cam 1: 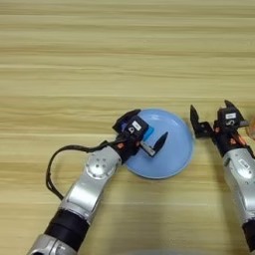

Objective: Move the objects on the table

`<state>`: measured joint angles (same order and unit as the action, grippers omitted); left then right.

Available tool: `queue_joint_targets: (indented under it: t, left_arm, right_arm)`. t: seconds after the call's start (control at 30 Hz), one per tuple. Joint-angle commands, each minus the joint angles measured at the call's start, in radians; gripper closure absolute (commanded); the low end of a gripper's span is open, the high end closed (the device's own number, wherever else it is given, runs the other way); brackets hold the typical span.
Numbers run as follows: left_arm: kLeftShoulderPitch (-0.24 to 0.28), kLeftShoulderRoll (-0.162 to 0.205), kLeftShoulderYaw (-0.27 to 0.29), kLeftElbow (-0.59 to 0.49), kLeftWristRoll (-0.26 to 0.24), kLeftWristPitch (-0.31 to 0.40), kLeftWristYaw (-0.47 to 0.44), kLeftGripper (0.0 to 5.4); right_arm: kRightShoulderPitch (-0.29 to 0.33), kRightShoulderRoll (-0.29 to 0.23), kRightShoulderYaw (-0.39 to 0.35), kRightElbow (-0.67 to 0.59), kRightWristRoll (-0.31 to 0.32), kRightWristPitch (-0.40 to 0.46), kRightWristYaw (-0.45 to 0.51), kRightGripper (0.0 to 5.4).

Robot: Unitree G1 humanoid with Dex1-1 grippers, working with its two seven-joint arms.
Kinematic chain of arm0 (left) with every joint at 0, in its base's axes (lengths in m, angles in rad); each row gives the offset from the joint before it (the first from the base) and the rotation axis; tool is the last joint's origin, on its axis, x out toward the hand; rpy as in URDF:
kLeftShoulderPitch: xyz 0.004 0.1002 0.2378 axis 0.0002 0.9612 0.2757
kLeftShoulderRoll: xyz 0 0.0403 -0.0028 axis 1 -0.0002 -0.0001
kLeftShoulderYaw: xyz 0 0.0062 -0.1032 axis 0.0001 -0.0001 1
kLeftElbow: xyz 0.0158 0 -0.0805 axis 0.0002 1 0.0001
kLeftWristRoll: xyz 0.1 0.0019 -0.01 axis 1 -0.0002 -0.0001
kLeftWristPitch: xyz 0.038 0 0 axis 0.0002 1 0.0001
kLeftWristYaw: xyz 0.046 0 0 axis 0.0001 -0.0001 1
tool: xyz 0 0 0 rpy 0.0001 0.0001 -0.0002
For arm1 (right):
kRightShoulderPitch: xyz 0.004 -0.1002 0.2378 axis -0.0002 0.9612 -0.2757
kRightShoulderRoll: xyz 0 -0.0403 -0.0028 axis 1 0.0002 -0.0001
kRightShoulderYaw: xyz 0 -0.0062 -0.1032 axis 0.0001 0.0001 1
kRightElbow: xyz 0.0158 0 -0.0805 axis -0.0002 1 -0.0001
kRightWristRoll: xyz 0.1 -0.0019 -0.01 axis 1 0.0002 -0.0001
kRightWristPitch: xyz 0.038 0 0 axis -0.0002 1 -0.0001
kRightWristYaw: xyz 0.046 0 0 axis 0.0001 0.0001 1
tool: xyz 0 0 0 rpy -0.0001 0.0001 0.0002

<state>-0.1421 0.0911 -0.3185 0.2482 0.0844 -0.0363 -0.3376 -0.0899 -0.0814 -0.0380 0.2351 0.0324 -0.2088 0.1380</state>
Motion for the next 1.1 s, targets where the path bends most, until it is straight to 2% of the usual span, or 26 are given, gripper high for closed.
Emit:
queue_joint_targets:
  t: [0.03, 0.33, 1.1]
  left_arm:
    - [-0.016, -0.002, 0.005, 0.029, 0.023, 0.022, 0.019, 0.0]
    - [-0.009, -0.003, 0.003, 0.044, 0.04, 0.055, 0.023, 0.0]
    - [-0.013, -0.023, -0.021, 0.083, 0.045, 0.072, 0.022, 0.0]
  right_arm:
    - [0.007, 0.005, 0.0, -0.014, 0.007, 0.005, -0.004, 0.04]
    - [0.008, 0.008, 0.002, -0.015, 0.008, 0.005, -0.004, 0.04]
    - [0.016, 0.012, 0.003, -0.021, 0.009, 0.006, -0.001, 0.04]
